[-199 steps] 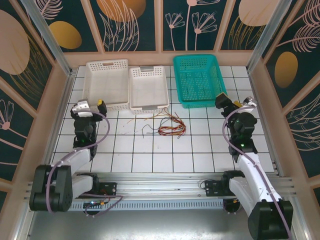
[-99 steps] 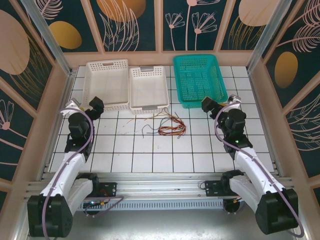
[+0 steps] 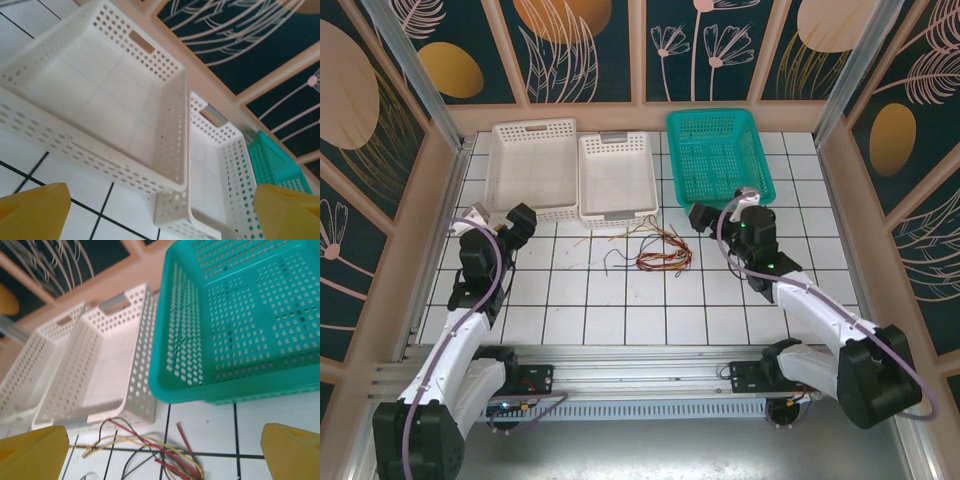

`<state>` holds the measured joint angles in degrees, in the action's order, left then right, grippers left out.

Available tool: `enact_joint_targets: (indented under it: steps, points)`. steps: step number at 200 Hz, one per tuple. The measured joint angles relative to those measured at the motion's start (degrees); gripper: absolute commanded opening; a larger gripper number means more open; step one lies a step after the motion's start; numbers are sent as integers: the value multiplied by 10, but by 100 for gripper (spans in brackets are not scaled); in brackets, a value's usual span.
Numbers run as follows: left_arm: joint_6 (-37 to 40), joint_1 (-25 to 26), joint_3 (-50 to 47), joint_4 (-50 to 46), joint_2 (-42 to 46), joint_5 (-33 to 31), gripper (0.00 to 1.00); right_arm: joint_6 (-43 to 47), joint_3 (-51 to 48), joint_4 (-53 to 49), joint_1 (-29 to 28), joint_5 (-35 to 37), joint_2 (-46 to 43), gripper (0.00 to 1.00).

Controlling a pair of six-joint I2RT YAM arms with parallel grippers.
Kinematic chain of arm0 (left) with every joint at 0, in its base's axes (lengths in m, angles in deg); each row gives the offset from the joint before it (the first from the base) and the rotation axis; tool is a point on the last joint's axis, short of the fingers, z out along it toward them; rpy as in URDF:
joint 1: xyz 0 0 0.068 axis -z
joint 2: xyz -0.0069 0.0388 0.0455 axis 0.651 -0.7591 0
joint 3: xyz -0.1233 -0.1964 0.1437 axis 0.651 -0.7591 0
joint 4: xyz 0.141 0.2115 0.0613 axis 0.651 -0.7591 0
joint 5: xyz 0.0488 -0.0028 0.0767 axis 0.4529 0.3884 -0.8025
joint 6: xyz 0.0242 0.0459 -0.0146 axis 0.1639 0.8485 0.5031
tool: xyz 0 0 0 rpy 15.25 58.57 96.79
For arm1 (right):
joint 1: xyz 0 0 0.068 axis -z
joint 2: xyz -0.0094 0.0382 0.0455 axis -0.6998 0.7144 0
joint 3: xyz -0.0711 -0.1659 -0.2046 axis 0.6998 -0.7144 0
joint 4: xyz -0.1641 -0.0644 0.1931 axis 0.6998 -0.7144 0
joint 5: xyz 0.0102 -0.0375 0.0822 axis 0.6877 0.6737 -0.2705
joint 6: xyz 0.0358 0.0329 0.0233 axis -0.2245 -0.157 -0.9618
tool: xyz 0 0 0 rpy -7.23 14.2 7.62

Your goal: Untangle the cables

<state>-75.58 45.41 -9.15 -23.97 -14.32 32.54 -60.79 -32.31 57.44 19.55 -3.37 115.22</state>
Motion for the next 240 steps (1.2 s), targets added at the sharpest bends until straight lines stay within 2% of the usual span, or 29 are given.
enact_joint_targets:
  steps: [30,53,74,112,140,172,191,240]
  points:
    - [0,52,0,-20,-17,-5,92,14,28,-13,-39,18,37,99]
    - [0,69,-5,-29,-32,-12,92,20,32,-18,-52,24,53,99]
    - [0,93,-6,-34,-44,-26,92,20,32,-23,-56,23,66,99]
    - [0,175,-5,-38,-85,-73,92,20,33,-26,-57,22,101,98]
    - [0,216,8,-41,-124,-103,92,17,42,-30,-57,22,123,97]
    - [0,258,38,-41,-172,-127,92,8,58,-38,-58,15,151,90]
    - [0,282,54,-41,-196,-133,92,5,66,-42,-61,9,170,82]
    - [-7,309,67,-33,-227,-131,92,-1,105,-106,-81,28,237,75]
